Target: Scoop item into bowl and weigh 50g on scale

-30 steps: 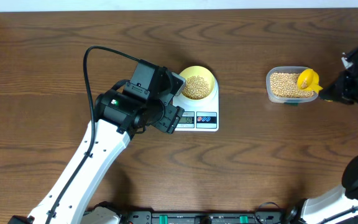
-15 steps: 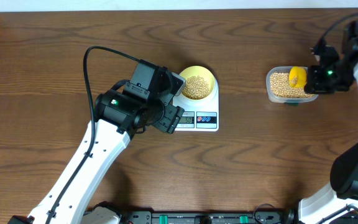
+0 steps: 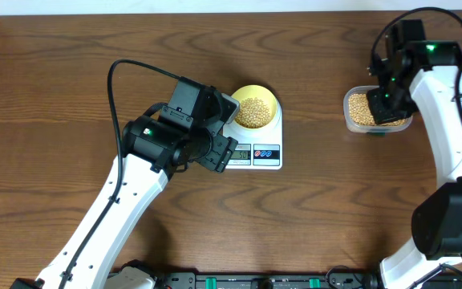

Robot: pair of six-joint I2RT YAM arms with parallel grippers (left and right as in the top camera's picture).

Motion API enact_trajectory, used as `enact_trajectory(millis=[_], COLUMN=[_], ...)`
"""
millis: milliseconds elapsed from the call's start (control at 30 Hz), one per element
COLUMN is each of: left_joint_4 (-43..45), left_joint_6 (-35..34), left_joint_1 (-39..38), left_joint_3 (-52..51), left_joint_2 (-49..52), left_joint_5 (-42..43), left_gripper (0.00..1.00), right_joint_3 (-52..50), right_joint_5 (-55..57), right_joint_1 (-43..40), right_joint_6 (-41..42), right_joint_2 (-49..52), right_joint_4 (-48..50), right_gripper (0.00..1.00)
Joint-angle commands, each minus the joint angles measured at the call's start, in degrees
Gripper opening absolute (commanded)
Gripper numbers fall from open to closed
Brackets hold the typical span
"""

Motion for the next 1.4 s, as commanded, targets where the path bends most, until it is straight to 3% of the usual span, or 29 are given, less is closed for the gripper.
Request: enact_trajectory(millis=[0, 333, 733, 1367], left_joint_4=[0.02, 0.02, 0.02, 0.02], left_joint_6=[0.55, 0.55, 0.55, 0.55], left_joint_1=[-0.07, -0.07, -0.07, -0.07], left_joint_3=[-0.11, -0.11, -0.11, -0.11], left_joint_2=[-1.09, -1.09, -1.09, -1.09], left_joint_5=[-0.37, -0.37, -0.37, -0.37], left_gripper=[0.73, 0.73, 0.73, 0.73], right_joint_3=[1.14, 1.14, 1.11, -5.53], right_joint_5=[9.11, 9.75, -12.57, -11.43], right_joint_1=[1.92, 4.13, 1.97, -2.89], right_joint_6=[3.04, 3.67, 6.47, 7.10], right_joint_2=[-1.03, -1.03, -1.01, -0.70], right_joint_4=[-0.44, -1.55, -0.15, 3.63], right_gripper=[0.01, 0.01, 0.01, 0.01])
